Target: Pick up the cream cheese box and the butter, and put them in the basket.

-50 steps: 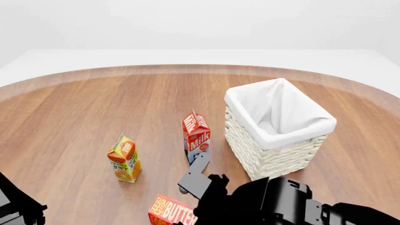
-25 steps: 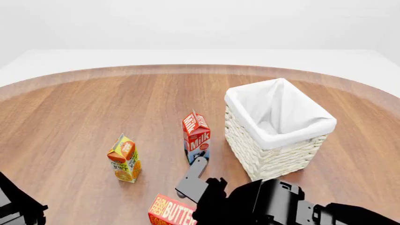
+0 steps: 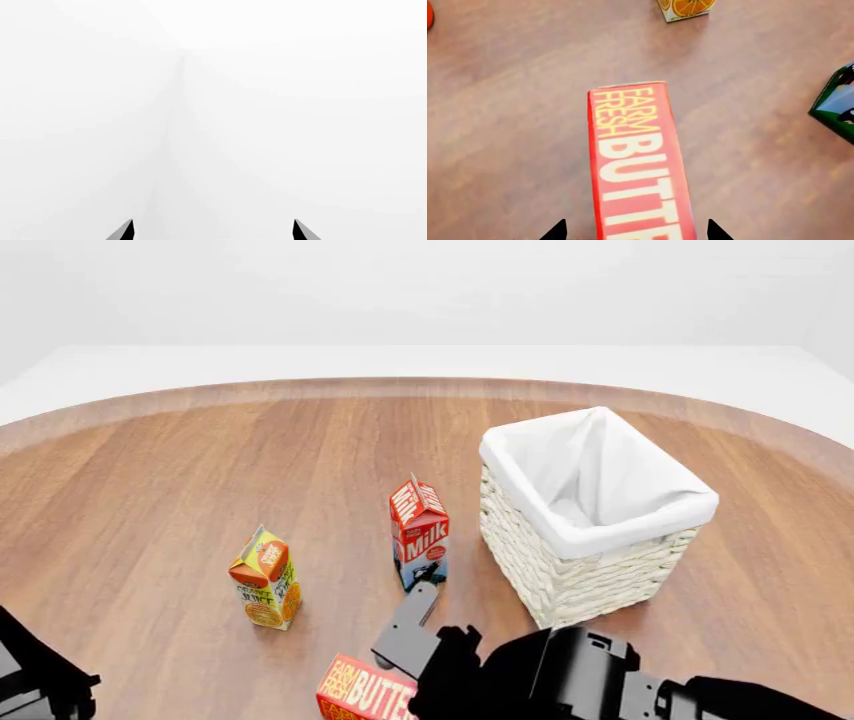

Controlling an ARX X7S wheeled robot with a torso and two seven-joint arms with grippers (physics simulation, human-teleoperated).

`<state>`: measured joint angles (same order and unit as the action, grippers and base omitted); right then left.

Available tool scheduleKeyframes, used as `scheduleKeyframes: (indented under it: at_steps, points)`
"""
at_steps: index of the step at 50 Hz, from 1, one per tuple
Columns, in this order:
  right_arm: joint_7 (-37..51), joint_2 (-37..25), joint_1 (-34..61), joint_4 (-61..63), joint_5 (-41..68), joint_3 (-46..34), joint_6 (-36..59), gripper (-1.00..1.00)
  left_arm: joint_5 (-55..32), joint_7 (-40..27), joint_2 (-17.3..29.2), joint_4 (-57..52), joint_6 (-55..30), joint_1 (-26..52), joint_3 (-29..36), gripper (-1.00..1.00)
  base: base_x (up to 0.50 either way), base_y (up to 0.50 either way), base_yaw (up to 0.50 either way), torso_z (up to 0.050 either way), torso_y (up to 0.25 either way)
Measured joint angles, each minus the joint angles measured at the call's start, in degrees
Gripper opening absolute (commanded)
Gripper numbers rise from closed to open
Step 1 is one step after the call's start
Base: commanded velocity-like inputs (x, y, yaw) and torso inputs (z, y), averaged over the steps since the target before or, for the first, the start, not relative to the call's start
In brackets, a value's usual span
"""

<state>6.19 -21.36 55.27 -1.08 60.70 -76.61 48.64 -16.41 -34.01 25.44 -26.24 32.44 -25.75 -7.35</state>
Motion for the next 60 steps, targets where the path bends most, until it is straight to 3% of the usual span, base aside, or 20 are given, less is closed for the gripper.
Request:
scheduleKeyframes:
  at_steps: [57,58,60]
  points:
    - [-2.16,1.9,-1.3,-4.95,-2.71,-2.04,-1.81,1.0,-0.62,0.01,0.5,-0.38,-1.06,0.6,-0.27,1.0,0.0,0.0,0.0,0.0,0.0]
    - [-2.15,1.9,-1.32,-4.96,-2.79,-2.1,-1.86,-1.0,-0.62,0.01,0.5,-0.39,-1.07,0.61,-0.27,1.0,0.0,0.0,0.0,0.0,0.0]
    - [-1.85,1.82,-1.19,-5.09,-3.73,-2.14,-1.97,-1.0,-0.62,0.01,0.5,-0.39,-1.09,0.63,-0.27,1.0,0.0,0.0,0.0,0.0,0.0]
